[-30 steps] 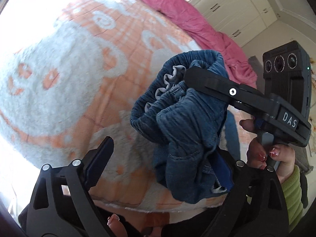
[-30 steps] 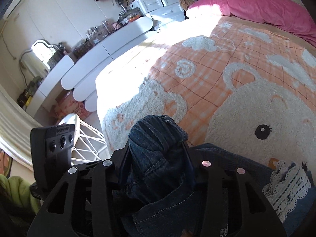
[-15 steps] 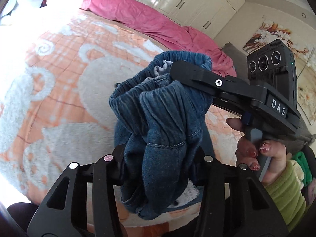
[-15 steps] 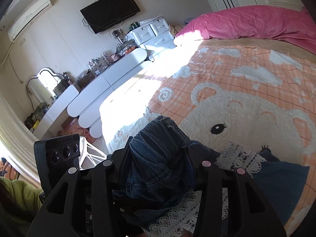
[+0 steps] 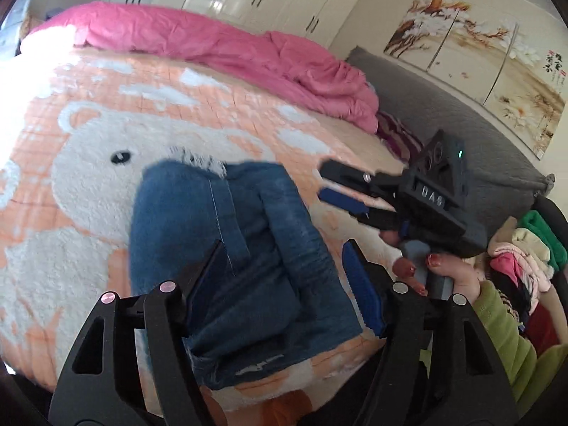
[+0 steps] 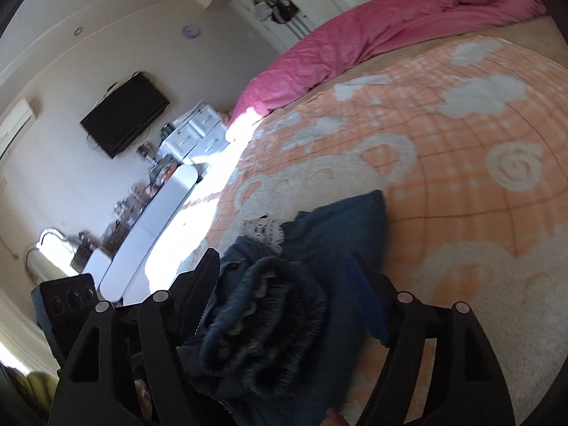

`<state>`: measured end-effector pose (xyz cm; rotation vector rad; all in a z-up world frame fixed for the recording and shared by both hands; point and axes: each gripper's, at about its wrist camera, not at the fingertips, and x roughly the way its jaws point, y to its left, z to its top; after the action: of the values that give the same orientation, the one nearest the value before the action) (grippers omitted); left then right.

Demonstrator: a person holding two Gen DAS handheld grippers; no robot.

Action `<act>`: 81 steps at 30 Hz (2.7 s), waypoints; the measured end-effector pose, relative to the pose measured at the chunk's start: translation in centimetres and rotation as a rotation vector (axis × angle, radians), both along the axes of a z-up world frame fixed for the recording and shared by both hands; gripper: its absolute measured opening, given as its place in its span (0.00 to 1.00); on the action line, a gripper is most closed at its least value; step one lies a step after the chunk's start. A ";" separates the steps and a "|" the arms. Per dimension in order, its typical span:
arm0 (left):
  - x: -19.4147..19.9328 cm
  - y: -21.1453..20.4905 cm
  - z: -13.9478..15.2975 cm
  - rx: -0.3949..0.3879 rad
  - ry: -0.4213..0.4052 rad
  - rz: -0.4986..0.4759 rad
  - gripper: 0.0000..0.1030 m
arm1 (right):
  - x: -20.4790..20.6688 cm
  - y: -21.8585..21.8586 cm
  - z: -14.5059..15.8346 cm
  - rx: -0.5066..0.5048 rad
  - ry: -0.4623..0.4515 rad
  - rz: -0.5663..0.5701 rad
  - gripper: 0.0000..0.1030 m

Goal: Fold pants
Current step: 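Grasp the folded edge with both grippers and fold it over again, then lay the folded section down and open both grippers, then grasp the elastic cuffs with both grippers and tuck them onto the bundle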

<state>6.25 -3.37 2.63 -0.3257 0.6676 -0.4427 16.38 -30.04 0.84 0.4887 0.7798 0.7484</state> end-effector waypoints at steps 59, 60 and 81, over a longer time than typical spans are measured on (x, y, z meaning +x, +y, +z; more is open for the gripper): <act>5.3 2.9 -2.5 0.233 0.249 0.119 0.65 | -15.3 14.9 1.1 -0.700 -0.579 0.383 0.59; 5.8 2.9 -3.0 0.232 0.253 0.124 0.65 | -15.1 15.6 0.5 -0.714 -0.583 0.407 0.50; 4.3 4.1 -4.5 0.103 0.234 0.102 0.74 | -6.2 2.8 1.7 -0.423 -0.147 -0.088 0.60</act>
<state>10.50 0.75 -1.86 -0.3147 0.8943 -0.2735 10.16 -27.20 2.57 0.0847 0.7487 0.5118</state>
